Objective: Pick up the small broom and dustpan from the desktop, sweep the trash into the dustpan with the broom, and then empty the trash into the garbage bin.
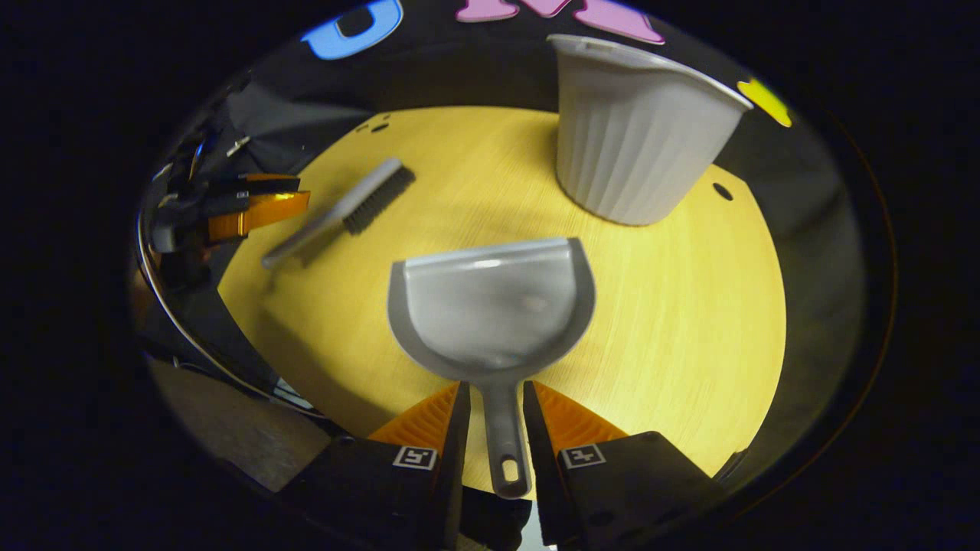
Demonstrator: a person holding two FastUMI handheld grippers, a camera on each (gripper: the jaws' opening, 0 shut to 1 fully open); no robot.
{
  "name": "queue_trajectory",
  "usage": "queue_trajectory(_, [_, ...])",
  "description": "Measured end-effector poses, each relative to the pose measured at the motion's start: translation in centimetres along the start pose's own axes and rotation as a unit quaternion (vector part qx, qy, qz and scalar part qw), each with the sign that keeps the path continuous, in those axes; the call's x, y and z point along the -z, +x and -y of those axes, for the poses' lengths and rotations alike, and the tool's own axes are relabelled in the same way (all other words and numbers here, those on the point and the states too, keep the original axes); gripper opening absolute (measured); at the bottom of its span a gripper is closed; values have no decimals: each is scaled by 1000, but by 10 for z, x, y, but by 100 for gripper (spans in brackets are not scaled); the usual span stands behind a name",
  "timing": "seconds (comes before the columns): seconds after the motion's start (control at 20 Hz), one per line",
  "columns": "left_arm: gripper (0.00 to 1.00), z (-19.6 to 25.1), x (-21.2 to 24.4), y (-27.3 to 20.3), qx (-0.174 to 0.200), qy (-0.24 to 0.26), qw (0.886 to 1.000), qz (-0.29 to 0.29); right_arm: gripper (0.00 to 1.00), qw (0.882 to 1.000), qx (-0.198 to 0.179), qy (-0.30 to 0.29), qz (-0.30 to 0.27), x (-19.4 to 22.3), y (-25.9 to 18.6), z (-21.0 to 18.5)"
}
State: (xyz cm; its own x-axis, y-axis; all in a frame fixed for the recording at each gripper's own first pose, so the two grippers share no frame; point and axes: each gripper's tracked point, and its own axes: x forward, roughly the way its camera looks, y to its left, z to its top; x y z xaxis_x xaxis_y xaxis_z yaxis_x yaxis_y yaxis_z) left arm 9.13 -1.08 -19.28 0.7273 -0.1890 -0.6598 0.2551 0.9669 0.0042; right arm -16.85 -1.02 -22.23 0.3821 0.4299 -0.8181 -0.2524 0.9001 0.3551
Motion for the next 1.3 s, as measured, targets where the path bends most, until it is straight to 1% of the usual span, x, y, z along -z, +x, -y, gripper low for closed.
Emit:
queue_trajectory(0.05, [65,-2,-20,-10,-4,-7,999,34,43,999,7,7,33,-17,-15,2])
queue_trajectory(0.1, [65,-4,-41,-21,-8,-15,998,67,53,997,17,12,69,-35,-30,4])
queue_trajectory(0.15, [65,-5,-64,-32,-10,-23,995,101,43,993,28,14,112,-58,-46,6])
queue_trajectory(0.2, [65,-4,-82,-42,-9,-27,992,125,44,988,36,16,152,-80,-61,8])
queue_trajectory(0.3, [66,-8,-110,-63,-20,-20,988,152,48,974,56,20,218,-120,-91,12])
queue_trajectory(0.45, [65,-7,-151,-80,-25,-14,979,201,47,954,84,20,288,-163,-131,21])
queue_trajectory(0.55, [66,-7,-174,-94,-28,-16,971,237,48,941,100,14,324,-180,-150,21])
queue_trajectory(0.6, [66,-5,-182,-100,-29,-19,967,254,54,936,106,9,336,-186,-155,19])
queue_trajectory(0.7, [69,0,-191,-112,-24,-21,961,276,59,926,121,-3,357,-194,-164,18])
queue_trajectory(0.8, [74,13,-191,-115,-4,-22,960,280,68,916,132,-10,379,-202,-173,14])
queue_trajectory(0.85, [75,17,-188,-114,6,-25,960,279,69,912,135,-10,387,-204,-176,11])
queue_trajectory(0.9, [80,17,-186,-115,10,-32,960,278,70,908,141,-7,394,-205,-178,10])
queue_trajectory(0.95, [82,17,-186,-115,12,-40,959,279,73,906,145,-4,397,-206,-179,9])
queue_trajectory(1.0, [86,15,-185,-115,13,-48,960,277,82,905,144,0,401,-205,-180,6])
queue_trajectory(1.1, [89,16,-181,-113,20,-53,961,269,89,905,143,7,401,-204,-178,5])
queue_trajectory(1.2, [90,13,-182,-111,18,-57,962,266,96,906,146,10,398,-201,-176,6])
queue_trajectory(1.3, [89,-1,-176,-111,11,-60,962,266,98,906,148,14,397,-201,-176,5])
